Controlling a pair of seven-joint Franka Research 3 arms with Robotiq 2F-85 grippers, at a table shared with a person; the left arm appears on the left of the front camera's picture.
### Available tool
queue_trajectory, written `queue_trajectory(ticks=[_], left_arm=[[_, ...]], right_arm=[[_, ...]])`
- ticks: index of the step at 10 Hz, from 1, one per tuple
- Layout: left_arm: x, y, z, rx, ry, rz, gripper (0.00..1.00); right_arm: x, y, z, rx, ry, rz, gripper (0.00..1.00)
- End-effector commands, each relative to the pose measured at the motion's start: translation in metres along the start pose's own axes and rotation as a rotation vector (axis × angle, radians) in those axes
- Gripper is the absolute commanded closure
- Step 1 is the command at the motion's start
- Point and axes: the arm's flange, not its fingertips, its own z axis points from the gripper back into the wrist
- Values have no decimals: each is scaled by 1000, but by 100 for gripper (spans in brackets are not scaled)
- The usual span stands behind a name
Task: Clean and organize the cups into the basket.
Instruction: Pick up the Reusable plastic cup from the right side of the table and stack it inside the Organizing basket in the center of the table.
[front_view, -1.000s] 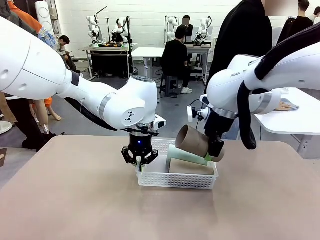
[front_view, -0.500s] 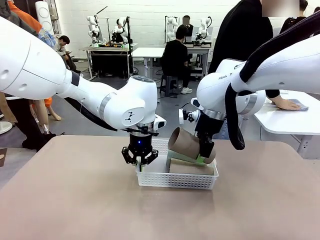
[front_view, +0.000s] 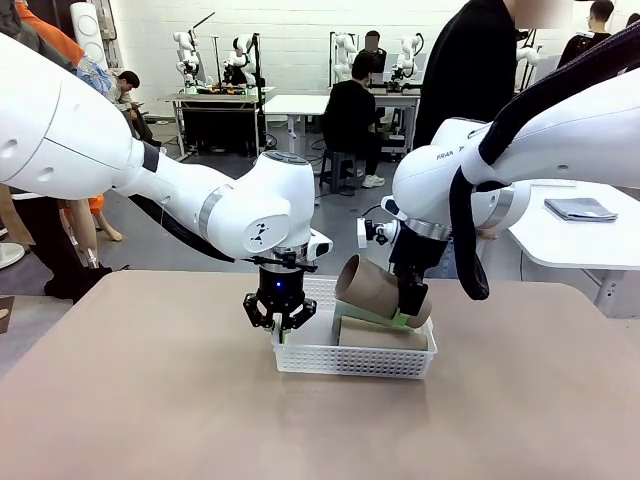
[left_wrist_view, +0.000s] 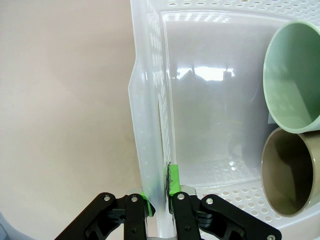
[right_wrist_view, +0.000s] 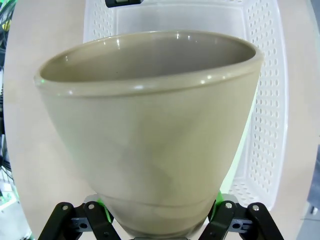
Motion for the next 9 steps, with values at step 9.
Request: queue_trajectory(ticks=[9], left_arm=[[-1, 0, 0, 1, 0, -3, 100]], right_arm=[[1, -17, -24, -1, 71, 23, 13]])
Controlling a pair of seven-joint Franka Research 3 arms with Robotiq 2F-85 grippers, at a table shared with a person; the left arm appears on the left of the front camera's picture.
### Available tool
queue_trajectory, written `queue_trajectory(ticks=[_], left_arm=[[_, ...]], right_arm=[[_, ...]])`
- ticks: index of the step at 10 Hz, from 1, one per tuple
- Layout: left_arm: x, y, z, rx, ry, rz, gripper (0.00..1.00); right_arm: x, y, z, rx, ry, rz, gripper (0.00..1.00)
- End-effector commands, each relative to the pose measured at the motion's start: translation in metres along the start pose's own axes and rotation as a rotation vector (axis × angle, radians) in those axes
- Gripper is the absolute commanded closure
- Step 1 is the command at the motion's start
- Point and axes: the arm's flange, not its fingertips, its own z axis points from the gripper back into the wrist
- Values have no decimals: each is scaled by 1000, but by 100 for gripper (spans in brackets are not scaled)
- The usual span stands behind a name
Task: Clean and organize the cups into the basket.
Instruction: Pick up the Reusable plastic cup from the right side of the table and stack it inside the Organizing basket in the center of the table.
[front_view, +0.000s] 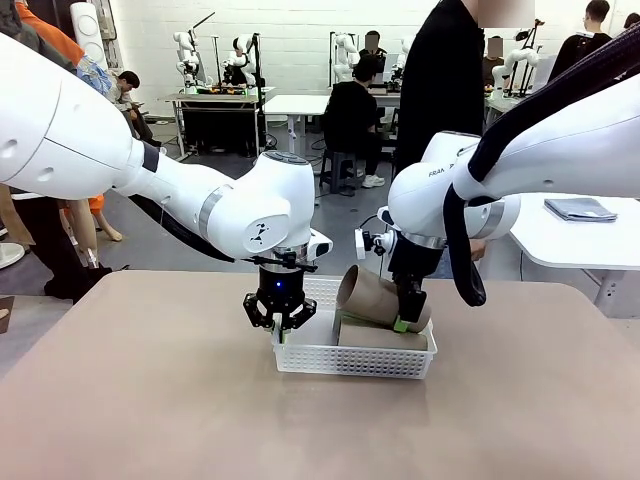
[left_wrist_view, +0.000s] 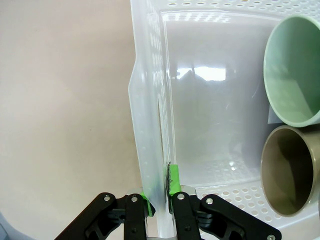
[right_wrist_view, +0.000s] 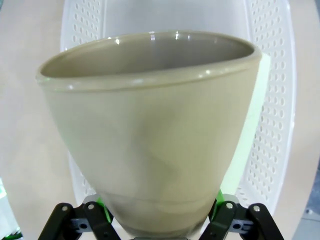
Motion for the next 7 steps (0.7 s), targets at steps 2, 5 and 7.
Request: queue_trajectory(ticks=[2, 5, 7], left_arm=[[-1, 0, 0, 1, 0, -3, 100], [-1, 0, 0, 1, 0, -3, 100], [-1, 0, 0, 1, 0, -3, 100]], right_arm=[[9, -1, 1, 2, 12, 9, 0], [10, 1, 4, 0, -4, 13, 0], [7, 4, 18, -17, -37, -2, 0]])
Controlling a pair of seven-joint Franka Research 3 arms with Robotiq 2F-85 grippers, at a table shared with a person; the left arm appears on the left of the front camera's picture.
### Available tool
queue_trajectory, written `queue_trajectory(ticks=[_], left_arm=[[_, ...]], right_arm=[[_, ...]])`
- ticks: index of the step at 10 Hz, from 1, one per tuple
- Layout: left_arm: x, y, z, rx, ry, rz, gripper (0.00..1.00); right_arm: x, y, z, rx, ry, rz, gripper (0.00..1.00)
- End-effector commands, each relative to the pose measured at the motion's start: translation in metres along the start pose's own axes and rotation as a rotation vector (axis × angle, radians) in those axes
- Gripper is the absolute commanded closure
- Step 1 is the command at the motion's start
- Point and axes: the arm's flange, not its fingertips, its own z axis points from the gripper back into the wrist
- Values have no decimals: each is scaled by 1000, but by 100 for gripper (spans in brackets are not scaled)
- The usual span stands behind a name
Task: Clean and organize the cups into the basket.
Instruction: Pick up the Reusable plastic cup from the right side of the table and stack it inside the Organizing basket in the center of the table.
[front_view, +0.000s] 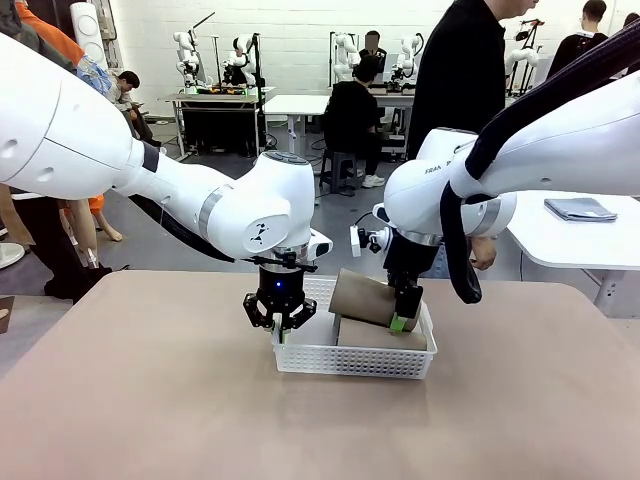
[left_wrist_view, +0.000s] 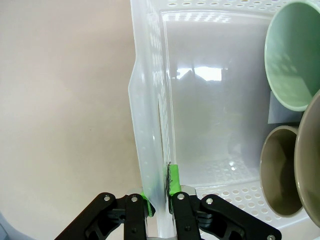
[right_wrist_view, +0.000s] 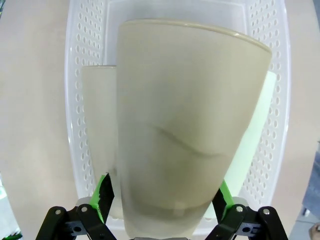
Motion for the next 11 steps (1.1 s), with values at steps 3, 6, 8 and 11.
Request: queue_trajectory(ticks=[3, 6, 8, 11], left_arm=[[-1, 0, 0, 1, 0, -3, 100], [-1, 0, 0, 1, 0, -3, 100], [-1, 0, 0, 1, 0, -3, 100], [-1, 0, 0, 1, 0, -3, 100]], right_arm=[[-63, 5, 81, -116, -198, -144, 0], [-168, 24, 137, -96, -524, -184, 0], [-242, 38, 142, -50, -692, -144, 0], [-301, 69, 135, -57, -592, -250, 0]])
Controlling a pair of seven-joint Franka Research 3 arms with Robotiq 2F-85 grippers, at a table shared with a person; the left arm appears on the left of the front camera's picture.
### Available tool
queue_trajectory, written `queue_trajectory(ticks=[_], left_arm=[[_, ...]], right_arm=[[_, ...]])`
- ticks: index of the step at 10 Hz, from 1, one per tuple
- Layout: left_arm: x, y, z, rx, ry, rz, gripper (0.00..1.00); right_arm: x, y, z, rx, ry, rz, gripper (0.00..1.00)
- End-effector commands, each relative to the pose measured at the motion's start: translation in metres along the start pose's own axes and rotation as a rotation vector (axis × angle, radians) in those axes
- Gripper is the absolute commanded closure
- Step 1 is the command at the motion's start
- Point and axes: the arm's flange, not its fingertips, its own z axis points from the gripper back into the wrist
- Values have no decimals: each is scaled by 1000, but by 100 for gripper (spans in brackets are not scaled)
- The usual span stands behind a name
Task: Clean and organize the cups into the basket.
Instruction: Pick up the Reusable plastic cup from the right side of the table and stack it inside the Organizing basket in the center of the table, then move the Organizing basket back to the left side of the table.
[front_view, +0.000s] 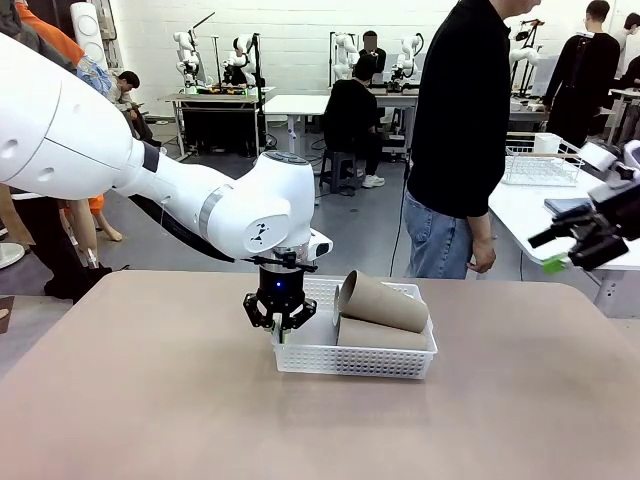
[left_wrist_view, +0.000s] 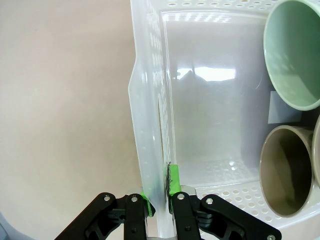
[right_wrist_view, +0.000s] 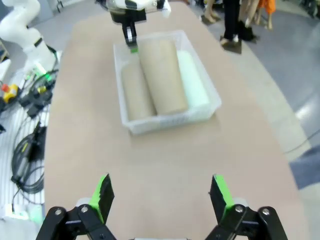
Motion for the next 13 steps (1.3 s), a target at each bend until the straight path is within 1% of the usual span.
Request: queue_trajectory(ticks=[1, 2, 3, 4, 13], left_arm=[[-1, 0, 0, 1, -1, -3, 100], [-1, 0, 0, 1, -1, -3, 100], [-1, 0, 0, 1, -1, -3, 100], [-1, 0, 0, 1, -1, -3, 100], [-1, 0, 0, 1, -1, -3, 100]], right_arm=[[-12, 17, 6, -28, 68, -29, 0], [-21, 22, 12, -55, 49, -46, 0], [-19, 23, 11, -108, 61, -67, 0], [-25, 9, 12, -21, 48, -30, 0], [-25, 9, 12, -21, 48, -30, 0]])
